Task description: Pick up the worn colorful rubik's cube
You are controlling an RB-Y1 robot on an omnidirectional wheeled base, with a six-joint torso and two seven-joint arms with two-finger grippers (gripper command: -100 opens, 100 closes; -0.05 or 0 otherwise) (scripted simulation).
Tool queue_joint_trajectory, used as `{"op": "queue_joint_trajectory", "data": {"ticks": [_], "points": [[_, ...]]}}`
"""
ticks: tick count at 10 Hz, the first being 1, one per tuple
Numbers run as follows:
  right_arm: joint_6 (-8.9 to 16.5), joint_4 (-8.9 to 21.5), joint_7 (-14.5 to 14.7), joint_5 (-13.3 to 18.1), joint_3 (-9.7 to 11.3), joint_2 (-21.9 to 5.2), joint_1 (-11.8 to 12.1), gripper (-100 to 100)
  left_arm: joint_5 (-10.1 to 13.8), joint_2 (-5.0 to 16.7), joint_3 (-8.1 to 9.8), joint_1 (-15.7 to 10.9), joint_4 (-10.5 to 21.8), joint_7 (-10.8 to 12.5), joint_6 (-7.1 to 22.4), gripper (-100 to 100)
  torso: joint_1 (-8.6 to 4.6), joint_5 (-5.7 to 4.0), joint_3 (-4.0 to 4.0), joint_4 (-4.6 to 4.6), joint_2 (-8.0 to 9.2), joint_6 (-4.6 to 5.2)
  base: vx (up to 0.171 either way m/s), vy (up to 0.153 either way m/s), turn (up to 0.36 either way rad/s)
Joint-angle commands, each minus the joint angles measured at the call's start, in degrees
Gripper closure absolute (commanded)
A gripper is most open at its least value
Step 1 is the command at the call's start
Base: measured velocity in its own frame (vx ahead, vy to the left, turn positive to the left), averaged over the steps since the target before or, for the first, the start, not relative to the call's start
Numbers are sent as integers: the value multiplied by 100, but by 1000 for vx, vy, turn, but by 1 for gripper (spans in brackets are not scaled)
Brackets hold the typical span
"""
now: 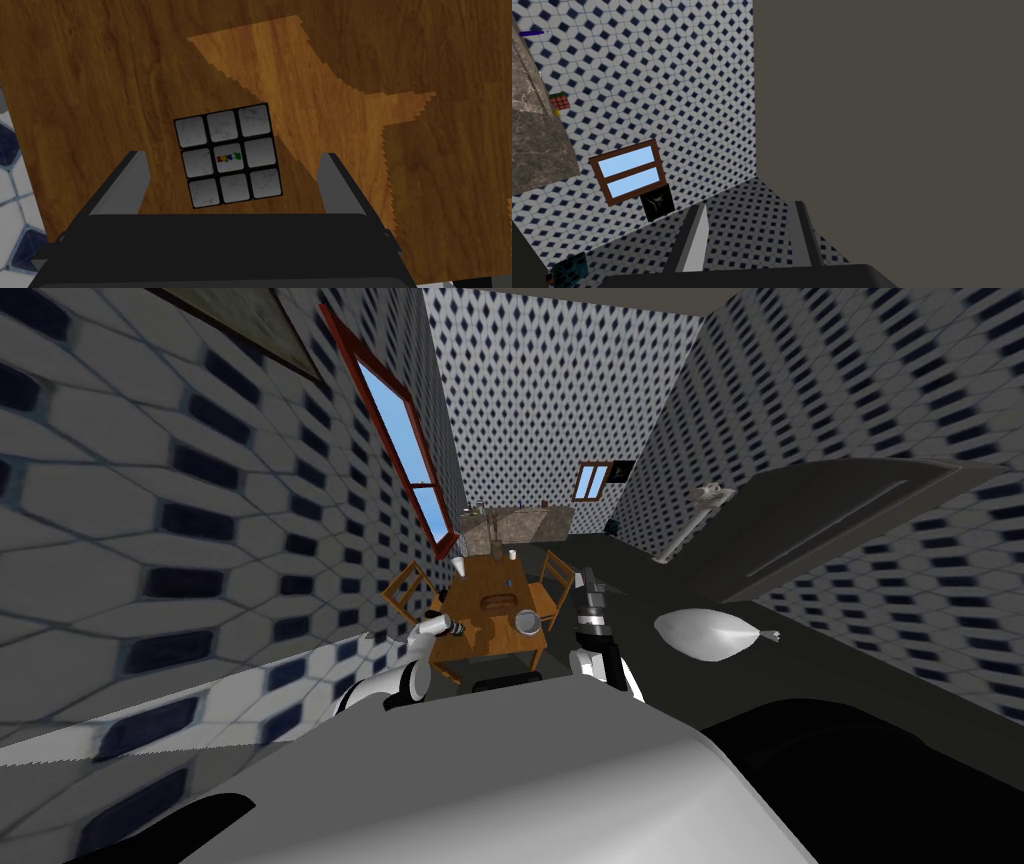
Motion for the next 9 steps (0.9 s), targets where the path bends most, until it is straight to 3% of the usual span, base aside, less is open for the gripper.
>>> {"op": "queue_joint_trajectory", "data": {"ticks": [1,2,3,4,6,7,9], "points": [[0,0,0,0,0,0,0,0,154,157,210,51,127,-286,-48,-100,0,0,0,0,0,0,15,-42,-91],[0,0,0,0,1,0,0,0,308,313,404,102,254,-424,-95,-100,-12,-2,-2,-1,-3,1,34,-91,-219],[0,0,0,0,1,1,0,0,308,313,421,102,254,-575,-95,-100,-29,-6,-4,-2,-8,3,29,-77,-32],[0,0,0,0,1,1,0,0,462,470,631,153,381,-764,-143,-100,-28,-7,-5,-2,-9,0,-3,-61,-47],[0,0,0,0,1,1,0,0,462,470,631,153,381,-862,-143,-100,-26,-6,-1,0,-3,3,10,-46,-30],[0,0,0,0,0,0,0,0,616,627,842,203,507,-1133,-191,-100,-14,-3,-1,0,-2,1,13,-45,-105],[0,0,0,0,0,0,0,0,616,627,842,203,507,-1149,-191,-100,-12,-3,-1,0,-1,0,4,-14,-12]]}}
